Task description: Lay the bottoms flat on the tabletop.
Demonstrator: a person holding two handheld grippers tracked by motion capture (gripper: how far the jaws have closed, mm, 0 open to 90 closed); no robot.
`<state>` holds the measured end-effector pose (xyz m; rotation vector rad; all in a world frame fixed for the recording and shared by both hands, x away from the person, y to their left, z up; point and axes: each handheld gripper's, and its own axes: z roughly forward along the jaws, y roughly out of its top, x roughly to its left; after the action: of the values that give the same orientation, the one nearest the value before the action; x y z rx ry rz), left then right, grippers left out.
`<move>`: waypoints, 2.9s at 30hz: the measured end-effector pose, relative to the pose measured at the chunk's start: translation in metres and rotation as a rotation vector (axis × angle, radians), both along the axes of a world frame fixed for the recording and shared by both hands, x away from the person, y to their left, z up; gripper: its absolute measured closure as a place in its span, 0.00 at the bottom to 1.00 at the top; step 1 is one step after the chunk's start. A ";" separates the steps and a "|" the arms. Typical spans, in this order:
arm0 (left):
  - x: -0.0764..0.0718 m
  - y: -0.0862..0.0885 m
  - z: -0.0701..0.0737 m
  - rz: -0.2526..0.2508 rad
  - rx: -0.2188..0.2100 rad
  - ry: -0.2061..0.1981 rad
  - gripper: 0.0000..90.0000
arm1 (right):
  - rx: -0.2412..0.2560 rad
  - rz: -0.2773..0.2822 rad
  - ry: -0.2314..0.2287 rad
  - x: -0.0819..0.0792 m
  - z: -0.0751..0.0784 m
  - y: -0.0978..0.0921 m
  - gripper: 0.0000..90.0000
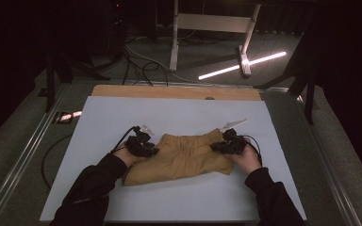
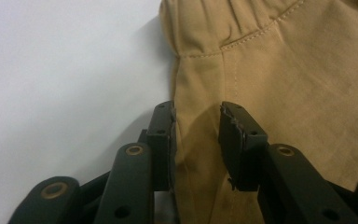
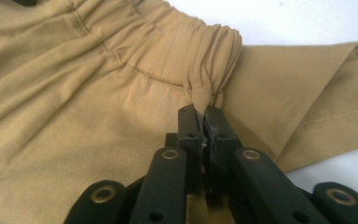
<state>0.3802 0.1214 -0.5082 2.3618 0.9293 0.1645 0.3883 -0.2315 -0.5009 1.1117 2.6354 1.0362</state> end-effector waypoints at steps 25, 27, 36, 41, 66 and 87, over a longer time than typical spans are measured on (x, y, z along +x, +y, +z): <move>0.012 0.009 0.042 0.083 -0.041 -0.146 1.00 | -0.005 -0.034 -0.141 0.009 0.032 0.009 0.98; 0.018 0.010 0.046 0.095 -0.039 -0.162 1.00 | -0.004 -0.047 -0.157 0.016 0.035 0.012 0.98; 0.056 0.016 0.065 0.191 -0.033 -0.222 1.00 | -0.021 -0.160 -0.229 0.059 0.047 0.030 0.98; 0.073 0.015 0.068 0.230 -0.030 -0.253 0.99 | -0.055 -0.214 -0.256 0.084 0.053 0.043 0.98; 0.073 0.007 0.069 0.177 -0.084 -0.170 0.07 | 0.076 -0.195 -0.266 0.079 0.054 0.041 0.14; 0.008 0.024 0.090 0.057 -0.167 -0.215 0.01 | 0.129 -0.075 -0.315 0.005 0.061 0.031 0.11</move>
<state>0.3878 0.1456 -0.4186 2.1177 0.8714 0.3430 0.3929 -0.2007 -0.4396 0.9682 2.2934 1.2647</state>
